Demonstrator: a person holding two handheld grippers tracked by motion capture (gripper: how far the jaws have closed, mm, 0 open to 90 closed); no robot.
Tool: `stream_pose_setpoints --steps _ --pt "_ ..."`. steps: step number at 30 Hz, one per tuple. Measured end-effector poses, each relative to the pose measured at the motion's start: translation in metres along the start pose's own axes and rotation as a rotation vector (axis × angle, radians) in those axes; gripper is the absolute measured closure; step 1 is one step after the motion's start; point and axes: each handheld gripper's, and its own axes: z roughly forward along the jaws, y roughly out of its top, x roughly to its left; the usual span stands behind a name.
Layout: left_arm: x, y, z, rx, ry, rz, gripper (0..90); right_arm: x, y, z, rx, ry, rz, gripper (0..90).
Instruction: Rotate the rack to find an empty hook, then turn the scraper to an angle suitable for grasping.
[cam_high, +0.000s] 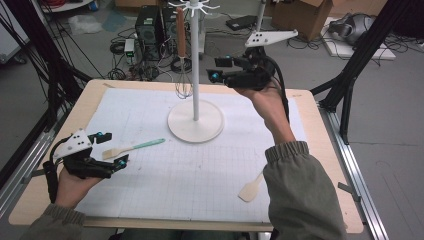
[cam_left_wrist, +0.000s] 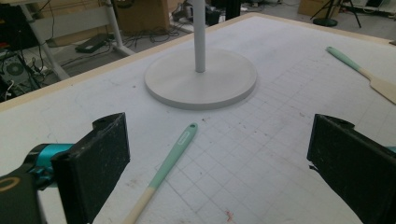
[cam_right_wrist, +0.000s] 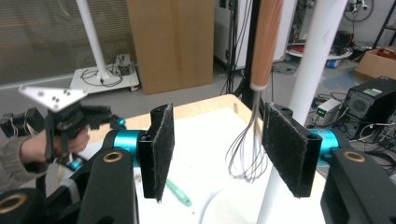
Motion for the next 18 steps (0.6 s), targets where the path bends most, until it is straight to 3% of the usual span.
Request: stream_pose_setpoints --steps 18 --pt "0.001 -0.002 0.003 0.02 -0.01 -0.003 6.3 0.013 -0.05 0.002 0.02 0.026 0.047 35.9"
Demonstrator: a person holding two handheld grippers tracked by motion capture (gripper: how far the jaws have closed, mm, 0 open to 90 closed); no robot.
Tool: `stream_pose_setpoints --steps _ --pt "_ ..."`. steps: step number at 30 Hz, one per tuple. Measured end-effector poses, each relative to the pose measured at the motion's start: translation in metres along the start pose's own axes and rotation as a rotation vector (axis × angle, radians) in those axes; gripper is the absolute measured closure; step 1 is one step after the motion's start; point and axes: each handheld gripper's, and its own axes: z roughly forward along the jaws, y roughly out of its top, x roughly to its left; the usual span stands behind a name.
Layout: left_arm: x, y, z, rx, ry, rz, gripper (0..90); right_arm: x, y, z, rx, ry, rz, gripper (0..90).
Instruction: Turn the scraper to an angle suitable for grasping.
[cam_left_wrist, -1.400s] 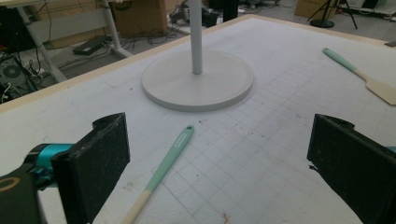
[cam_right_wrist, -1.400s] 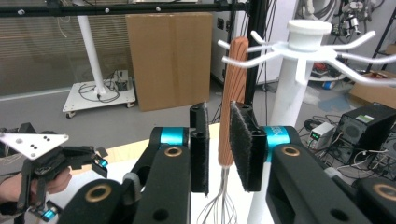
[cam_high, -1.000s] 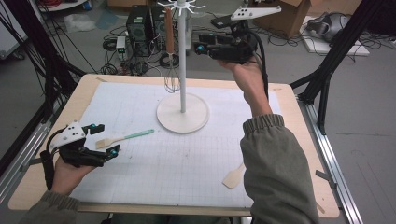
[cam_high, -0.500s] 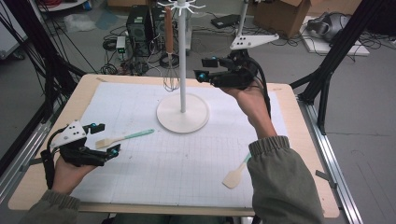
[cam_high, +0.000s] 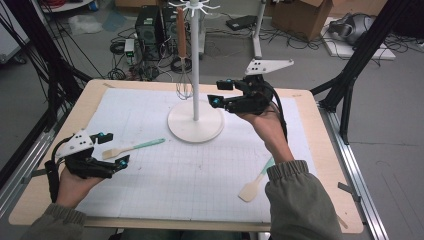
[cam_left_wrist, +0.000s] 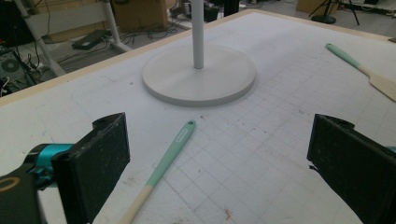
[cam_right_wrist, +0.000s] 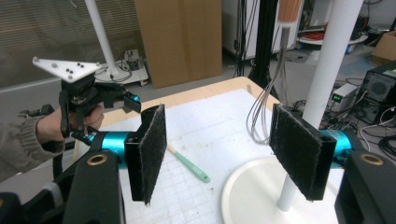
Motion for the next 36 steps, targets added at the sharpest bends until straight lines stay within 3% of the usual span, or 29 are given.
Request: stream_pose_setpoints --steps 11,19,36 --pt "0.001 0.001 -0.001 -0.002 -0.001 0.001 6.3 0.007 -0.019 0.003 0.009 0.01 0.006 34.8" --pt "0.002 0.0 0.001 0.005 -0.002 0.001 6.3 0.009 -0.028 -0.003 0.004 -0.013 0.008 34.3" --pt "0.001 -0.001 0.002 0.021 -0.007 0.003 7.4 0.01 -0.068 -0.008 0.035 -0.044 0.045 32.5"
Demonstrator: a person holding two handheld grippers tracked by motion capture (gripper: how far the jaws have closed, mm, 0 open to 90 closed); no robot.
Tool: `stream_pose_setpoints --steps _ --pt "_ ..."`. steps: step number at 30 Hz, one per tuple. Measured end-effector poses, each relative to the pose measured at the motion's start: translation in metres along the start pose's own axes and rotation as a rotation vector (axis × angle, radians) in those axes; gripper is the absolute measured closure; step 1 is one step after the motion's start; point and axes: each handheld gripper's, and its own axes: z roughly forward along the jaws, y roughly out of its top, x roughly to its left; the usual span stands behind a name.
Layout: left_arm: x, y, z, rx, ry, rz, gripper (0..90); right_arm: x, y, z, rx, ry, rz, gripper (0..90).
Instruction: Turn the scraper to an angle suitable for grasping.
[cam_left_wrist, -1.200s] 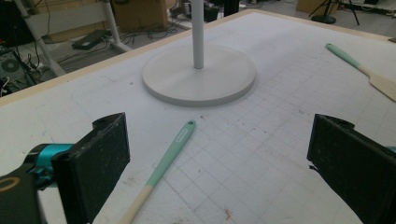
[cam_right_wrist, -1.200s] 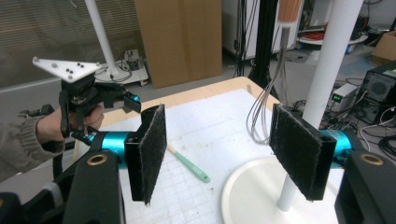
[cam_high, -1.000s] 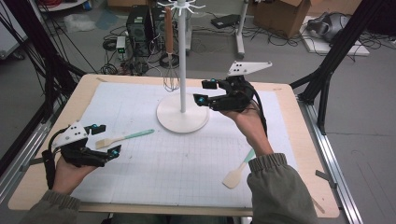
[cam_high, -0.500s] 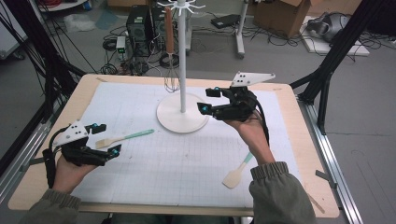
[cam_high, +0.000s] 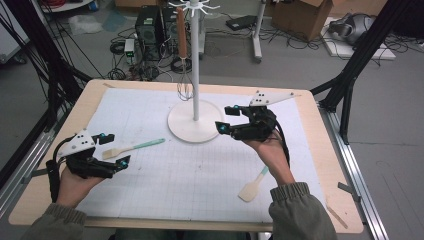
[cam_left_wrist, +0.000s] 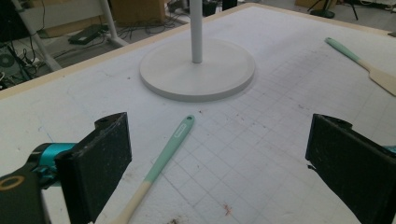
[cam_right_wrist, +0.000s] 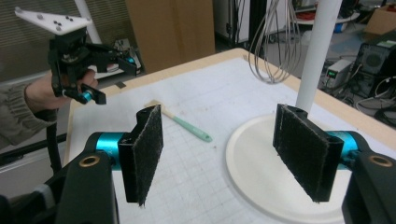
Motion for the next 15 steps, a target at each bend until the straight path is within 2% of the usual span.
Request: stream_pose_setpoints --steps 15 --pt "-0.002 -0.002 0.002 0.008 -0.008 -0.005 10.1 0.005 -0.029 -0.007 0.027 -0.024 0.01 32.4"
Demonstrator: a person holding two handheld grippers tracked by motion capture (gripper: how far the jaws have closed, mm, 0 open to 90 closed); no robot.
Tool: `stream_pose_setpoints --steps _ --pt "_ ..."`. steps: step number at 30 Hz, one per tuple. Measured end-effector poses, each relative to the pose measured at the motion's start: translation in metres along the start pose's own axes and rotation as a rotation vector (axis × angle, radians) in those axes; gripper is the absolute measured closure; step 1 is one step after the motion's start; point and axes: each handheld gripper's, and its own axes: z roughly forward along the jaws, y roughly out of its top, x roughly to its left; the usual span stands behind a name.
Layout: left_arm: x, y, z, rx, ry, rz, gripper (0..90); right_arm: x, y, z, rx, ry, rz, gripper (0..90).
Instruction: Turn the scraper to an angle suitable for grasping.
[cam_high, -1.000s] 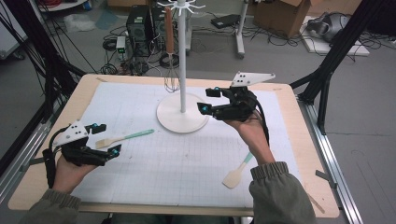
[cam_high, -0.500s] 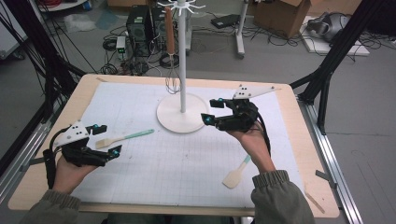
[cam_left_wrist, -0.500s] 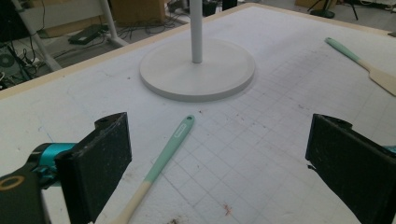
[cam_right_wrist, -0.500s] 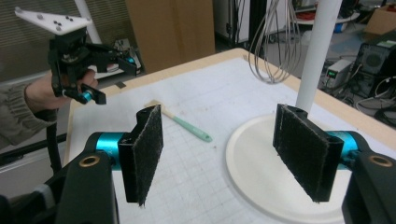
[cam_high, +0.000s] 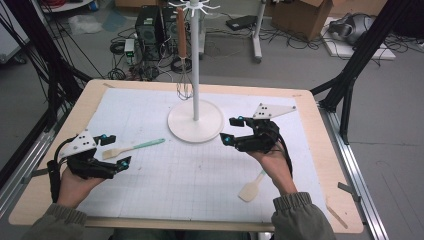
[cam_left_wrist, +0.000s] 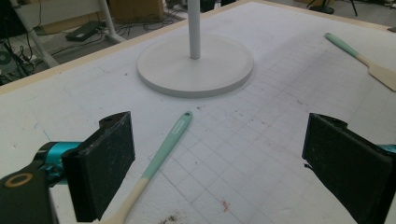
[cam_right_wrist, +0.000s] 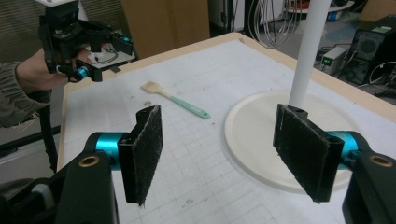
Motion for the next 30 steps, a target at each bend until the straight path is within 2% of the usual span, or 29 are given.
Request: stream_pose_setpoints --steps 24,30 --pt "0.001 -0.002 0.0 0.009 -0.003 0.015 15.0 0.001 -0.035 -0.011 0.016 -0.028 0.032 32.4" --pt "0.0 -0.002 0.001 0.015 -0.003 0.022 18.7 0.003 -0.038 -0.012 0.03 -0.037 0.021 32.3"
